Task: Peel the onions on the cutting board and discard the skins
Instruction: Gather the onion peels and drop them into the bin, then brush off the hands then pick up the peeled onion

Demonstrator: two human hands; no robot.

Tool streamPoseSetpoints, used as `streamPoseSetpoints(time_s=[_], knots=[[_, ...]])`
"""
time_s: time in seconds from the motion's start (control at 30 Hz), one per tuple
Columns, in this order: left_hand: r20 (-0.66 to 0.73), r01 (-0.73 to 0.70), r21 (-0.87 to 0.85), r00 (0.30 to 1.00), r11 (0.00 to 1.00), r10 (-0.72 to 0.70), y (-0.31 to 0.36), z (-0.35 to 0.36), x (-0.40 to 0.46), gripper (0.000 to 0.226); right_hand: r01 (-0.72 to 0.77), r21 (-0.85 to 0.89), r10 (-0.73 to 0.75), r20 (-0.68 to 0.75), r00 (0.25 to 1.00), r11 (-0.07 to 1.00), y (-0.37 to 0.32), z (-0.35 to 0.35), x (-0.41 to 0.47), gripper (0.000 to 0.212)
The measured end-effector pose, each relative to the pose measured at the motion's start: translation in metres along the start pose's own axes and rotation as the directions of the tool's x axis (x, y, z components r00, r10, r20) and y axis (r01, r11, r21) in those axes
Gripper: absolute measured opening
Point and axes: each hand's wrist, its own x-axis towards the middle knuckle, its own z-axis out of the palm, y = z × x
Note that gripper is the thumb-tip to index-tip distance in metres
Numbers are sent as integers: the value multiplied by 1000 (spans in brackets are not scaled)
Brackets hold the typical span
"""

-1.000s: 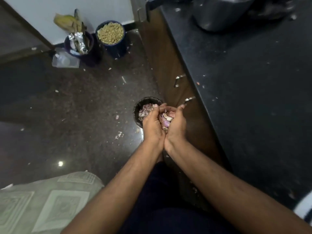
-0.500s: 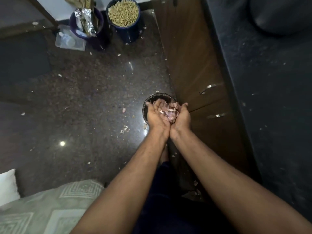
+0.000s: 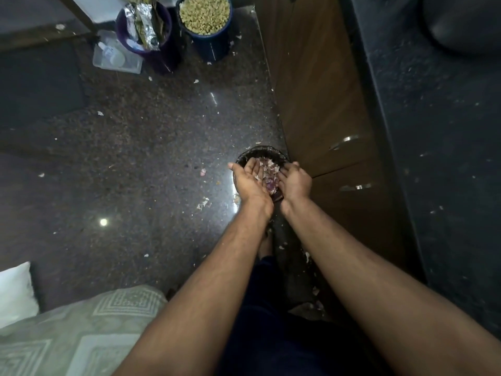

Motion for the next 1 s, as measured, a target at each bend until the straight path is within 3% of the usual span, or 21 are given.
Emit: streamPoseSetpoints(time_s=[0.07,0.13,0.23,0.3,0.37,0.47,0.57,0.6,0.67,0.73,0.9,1.0], knots=[[-37,-20,62,999,998,22,-2,1,-11,62,54,-92,-54,4,999,994,1,-9,-4,23],[-107,-85,171,989,982,105,-6,3,-16,34,115,-175,-112,25,993,978,-3,-16,-12,26],[-33,-224,265,970,938,241,-4,10,-35,85,201,-265,-194,55,980,943,-11,-28,-27,30],[9,-231,247,972,941,236,1,15,-44,93,231,-268,-217,82,973,935,-15,-35,-34,28],[12,-225,219,974,950,228,2,18,-50,81,233,-255,-216,94,972,939,-21,-44,-42,26],[20,-184,185,983,965,183,5,19,-54,43,217,-254,-200,92,975,942,-29,-54,-47,22],[2,-126,182,992,975,128,5,19,-74,34,187,-222,-169,101,981,957,-40,-58,-57,20],[35,-126,170,992,977,121,4,17,-77,39,179,-221,-159,108,981,959,-44,-58,-61,20],[105,-196,217,979,956,177,2,12,-87,74,175,-228,-148,132,980,958,-51,-61,-71,18],[142,-258,252,963,933,228,1,10,-100,86,193,-258,-152,169,974,947,-56,-65,-82,16],[176,-268,249,957,931,229,-3,10,-129,44,272,-290,-208,233,950,918,-65,-85,-104,22],[260,-339,311,929,888,264,-8,15,-152,30,326,-290,-257,251,933,900,-69,-105,-118,24]])
